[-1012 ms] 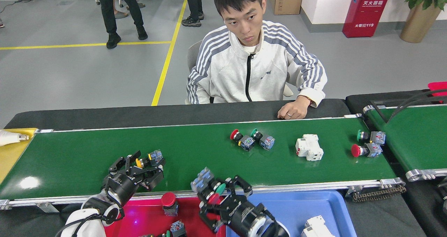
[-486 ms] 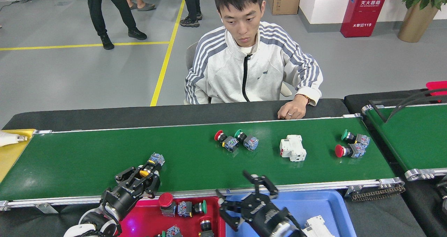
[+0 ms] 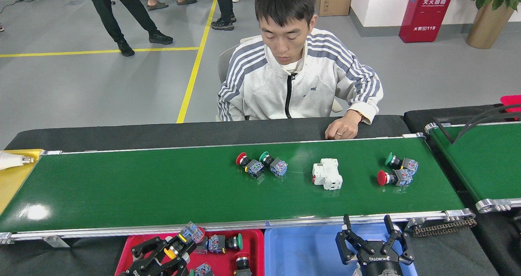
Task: Pick switch part from conveyor to tray
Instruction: 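Grasp the white switch block with the right gripper, drop into blue tray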
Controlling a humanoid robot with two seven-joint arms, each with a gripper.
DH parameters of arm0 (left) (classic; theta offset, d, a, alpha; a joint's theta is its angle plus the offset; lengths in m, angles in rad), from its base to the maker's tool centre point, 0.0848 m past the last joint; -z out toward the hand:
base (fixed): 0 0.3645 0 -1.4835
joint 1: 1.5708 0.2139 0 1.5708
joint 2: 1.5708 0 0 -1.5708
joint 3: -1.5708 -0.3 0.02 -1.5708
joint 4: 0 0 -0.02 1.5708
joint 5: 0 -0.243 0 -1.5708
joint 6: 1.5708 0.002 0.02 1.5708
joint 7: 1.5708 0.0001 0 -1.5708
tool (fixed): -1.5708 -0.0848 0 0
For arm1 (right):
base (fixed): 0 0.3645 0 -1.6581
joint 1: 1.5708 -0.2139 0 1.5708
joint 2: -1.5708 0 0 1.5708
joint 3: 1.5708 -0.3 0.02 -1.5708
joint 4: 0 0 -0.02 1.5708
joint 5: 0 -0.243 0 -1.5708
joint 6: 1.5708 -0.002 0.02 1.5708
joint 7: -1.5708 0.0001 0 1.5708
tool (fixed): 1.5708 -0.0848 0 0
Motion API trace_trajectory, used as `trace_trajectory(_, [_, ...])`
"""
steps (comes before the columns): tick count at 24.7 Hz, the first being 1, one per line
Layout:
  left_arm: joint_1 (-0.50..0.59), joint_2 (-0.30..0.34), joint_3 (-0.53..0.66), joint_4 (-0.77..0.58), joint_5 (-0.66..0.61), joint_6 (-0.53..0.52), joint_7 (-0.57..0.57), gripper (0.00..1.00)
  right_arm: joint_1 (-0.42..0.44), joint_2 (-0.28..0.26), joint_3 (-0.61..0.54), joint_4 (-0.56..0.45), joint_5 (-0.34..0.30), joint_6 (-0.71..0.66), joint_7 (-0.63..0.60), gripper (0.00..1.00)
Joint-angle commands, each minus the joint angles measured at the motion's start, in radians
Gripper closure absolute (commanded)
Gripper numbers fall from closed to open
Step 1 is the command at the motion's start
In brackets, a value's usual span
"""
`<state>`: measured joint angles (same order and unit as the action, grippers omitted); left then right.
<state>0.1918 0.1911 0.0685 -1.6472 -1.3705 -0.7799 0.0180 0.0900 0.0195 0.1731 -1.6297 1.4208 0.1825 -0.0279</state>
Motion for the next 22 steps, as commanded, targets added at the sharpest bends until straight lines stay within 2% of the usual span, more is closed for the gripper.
trace_trajectory(1, [-0.015, 0.001, 0.010, -0.002, 0.001, -0.006, 0.002, 0.00, -0.064, -0.003, 0.042, 0.025, 0.001, -0.005, 0.051, 0.00])
trace_trajectory(3, [-0.014, -0.009, 0.037, 0.003, 0.004, -0.006, 0.003, 0.00, -0.147, -0.003, 0.088, 0.094, 0.000, -0.008, 0.109, 0.00])
trace_trajectory(6, [-0.020, -0.082, 0.103, -0.003, -0.001, -0.006, 0.003, 0.00, -0.237, 0.016, 0.105, 0.189, 0.000, -0.009, 0.175, 0.00])
trace_trajectory(9, [-0.032, -0.088, 0.168, 0.020, 0.001, 0.309, 0.003, 0.00, -0.315, 0.045, 0.138, 0.272, -0.002, -0.009, 0.192, 0.00])
trace_trajectory(11, [-0.038, -0.085, 0.189, 0.055, 0.001, 0.389, 0.003, 0.00, -0.362, 0.073, 0.152, 0.346, -0.003, -0.008, 0.192, 0.00])
trace_trajectory(14, [-0.060, -0.073, 0.208, 0.078, 0.001, 0.393, 0.004, 0.00, -0.452, 0.123, 0.154, 0.488, -0.003, -0.009, 0.190, 0.00])
trace_trajectory(16, [-0.068, -0.068, 0.205, 0.075, -0.001, 0.393, 0.003, 0.00, -0.495, 0.137, 0.152, 0.547, -0.008, -0.001, 0.189, 0.01])
trace_trajectory(17, [-0.072, -0.067, 0.202, 0.073, -0.001, 0.395, 0.003, 0.00, -0.512, 0.137, 0.152, 0.561, -0.020, 0.002, 0.189, 0.04])
trace_trajectory(18, [-0.078, -0.067, 0.202, 0.072, -0.001, 0.395, 0.003, 0.00, -0.521, 0.131, 0.152, 0.567, -0.039, -0.005, 0.189, 0.15])
trace_trajectory(20, [-0.092, -0.067, 0.202, 0.075, -0.002, 0.396, 0.003, 0.00, -0.524, 0.111, 0.160, 0.570, -0.059, -0.020, 0.189, 0.68])
trace_trajectory(22, [-0.095, -0.067, 0.202, 0.078, -0.002, 0.396, 0.003, 0.00, -0.526, 0.093, 0.174, 0.570, -0.060, -0.058, 0.189, 0.88])
